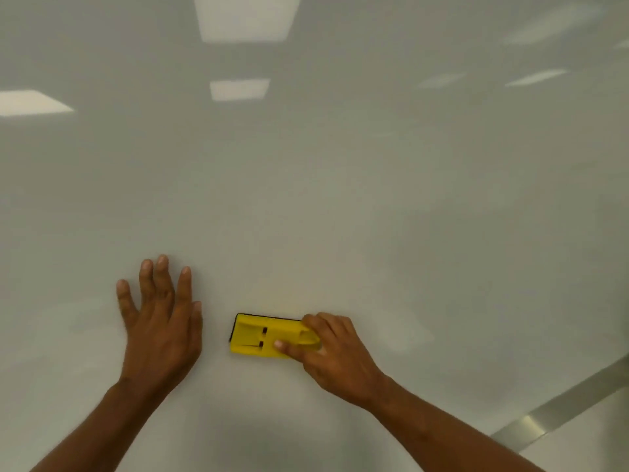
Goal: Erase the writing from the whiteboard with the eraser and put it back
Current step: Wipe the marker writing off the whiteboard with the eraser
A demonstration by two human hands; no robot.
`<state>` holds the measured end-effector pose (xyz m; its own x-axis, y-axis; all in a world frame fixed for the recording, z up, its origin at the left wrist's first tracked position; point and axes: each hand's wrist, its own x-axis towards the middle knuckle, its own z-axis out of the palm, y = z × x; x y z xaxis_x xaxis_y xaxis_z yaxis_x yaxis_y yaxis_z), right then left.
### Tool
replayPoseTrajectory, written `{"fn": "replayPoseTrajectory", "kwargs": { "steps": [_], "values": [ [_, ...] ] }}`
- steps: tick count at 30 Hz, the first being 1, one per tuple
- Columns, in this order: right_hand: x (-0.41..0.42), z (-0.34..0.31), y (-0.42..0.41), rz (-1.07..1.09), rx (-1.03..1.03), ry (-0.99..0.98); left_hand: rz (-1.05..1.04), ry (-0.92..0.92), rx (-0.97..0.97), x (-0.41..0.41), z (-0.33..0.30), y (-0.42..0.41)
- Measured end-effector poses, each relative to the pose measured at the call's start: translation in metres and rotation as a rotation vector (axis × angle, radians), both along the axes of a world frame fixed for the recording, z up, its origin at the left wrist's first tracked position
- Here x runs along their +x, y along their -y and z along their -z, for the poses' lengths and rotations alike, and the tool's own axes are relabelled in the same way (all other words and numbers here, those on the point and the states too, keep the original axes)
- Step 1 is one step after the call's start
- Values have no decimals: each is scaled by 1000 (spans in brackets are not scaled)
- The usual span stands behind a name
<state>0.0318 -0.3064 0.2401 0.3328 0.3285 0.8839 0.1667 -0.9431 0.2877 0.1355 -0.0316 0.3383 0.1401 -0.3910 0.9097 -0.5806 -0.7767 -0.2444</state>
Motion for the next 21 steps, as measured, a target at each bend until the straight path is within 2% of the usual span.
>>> {"fn": "replayPoseTrajectory", "kwargs": {
  "steps": [3, 5, 8, 12, 15, 18, 21],
  "values": [
    [-5, -25, 47, 19, 172, 41, -19, -4, -36, 4, -7, 10],
    [-10, -39, 79, 86, 379, 79, -32, 15, -63, 8, -10, 17],
    [-17, -44, 111, 131, 808, 186, -50, 113, -70, 16, -11, 25],
    [-20, -30, 132, 155, 1407, 419, -95, 70, -139, 21, -4, 34],
    [-21, -36, 145, 181, 1755, 455, -115, 155, -109, 15, -7, 43],
    [-20, -66, 155, 189, 1788, 445, -57, 291, -145, 5, -22, 65],
    [-21, -108, 156, 203, 1538, 458, -83, 348, -166, -2, -42, 70]
  ]
}}
